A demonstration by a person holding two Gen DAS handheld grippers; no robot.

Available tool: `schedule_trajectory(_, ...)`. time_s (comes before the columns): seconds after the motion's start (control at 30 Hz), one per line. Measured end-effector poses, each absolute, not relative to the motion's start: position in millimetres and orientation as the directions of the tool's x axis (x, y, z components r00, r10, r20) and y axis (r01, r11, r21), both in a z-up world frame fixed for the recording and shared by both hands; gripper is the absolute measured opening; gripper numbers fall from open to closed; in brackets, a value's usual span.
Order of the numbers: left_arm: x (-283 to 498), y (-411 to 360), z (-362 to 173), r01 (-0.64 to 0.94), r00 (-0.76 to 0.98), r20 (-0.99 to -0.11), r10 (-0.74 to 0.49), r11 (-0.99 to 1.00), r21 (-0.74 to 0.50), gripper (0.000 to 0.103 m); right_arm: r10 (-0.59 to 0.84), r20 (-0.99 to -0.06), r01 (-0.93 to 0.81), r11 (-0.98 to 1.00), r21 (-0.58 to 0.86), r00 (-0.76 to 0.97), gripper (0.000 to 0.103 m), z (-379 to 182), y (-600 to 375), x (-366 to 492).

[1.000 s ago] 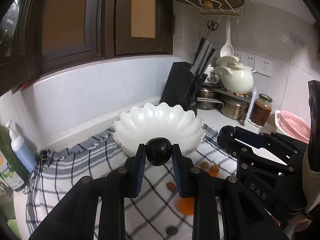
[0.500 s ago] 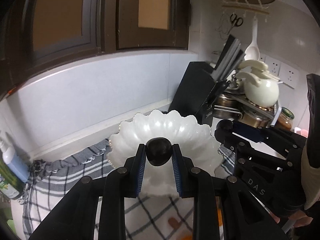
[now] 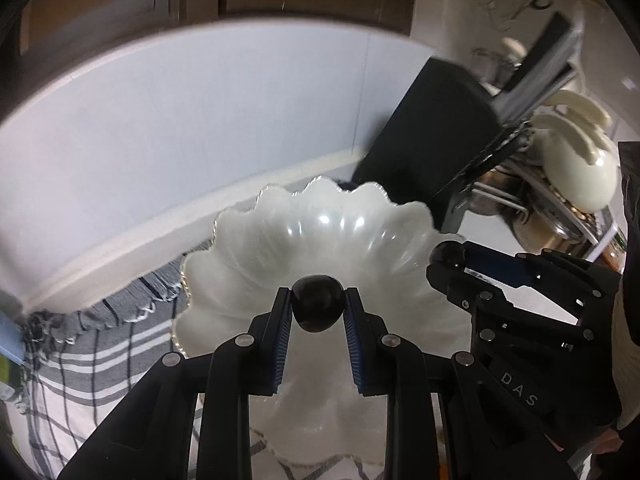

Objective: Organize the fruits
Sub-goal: 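Carry the right tool's plum into the white bowl and open it while the left tool does likewise, then withdraw both open tools from the bowl back over the cloth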

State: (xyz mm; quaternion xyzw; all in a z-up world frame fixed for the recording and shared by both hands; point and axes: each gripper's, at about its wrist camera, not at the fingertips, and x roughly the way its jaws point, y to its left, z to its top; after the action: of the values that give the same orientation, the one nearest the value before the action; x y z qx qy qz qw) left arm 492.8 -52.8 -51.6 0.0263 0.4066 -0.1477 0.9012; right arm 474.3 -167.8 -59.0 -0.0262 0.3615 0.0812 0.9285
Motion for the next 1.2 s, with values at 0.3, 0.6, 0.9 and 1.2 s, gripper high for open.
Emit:
schedule_trajectory(0.3,528,-56,-79,0.278,0.549,-0.803,-0.231,0.957,-0.084,0.027,0.141,-0.750,-0.174,0.984,0.036,0.647,0.030,-86,-167,510)
schedule_trajectory(0.6,527,-54,-76,0.258,0.564,-0.799,-0.207,0.964,-0.067,0.038,0.129,-0.761,-0.147,0.988,0.045,0.635,0.048,-89,-168,511)
schedule_trajectory(0.9,486,-40,-44,0.238,0.657,-0.730,-0.187,0.971,-0.034,0.059,0.142,-0.702,-0.152,0.987,0.049,0.698,0.048,-62,-173,469)
schedule_trajectory(1.2,423,-32,-9,0.218,0.747,-0.645,-0.162,0.976,0.007,0.071,0.117,-0.613,-0.141,0.990,0.009,0.781,0.055,-26,-169,403)
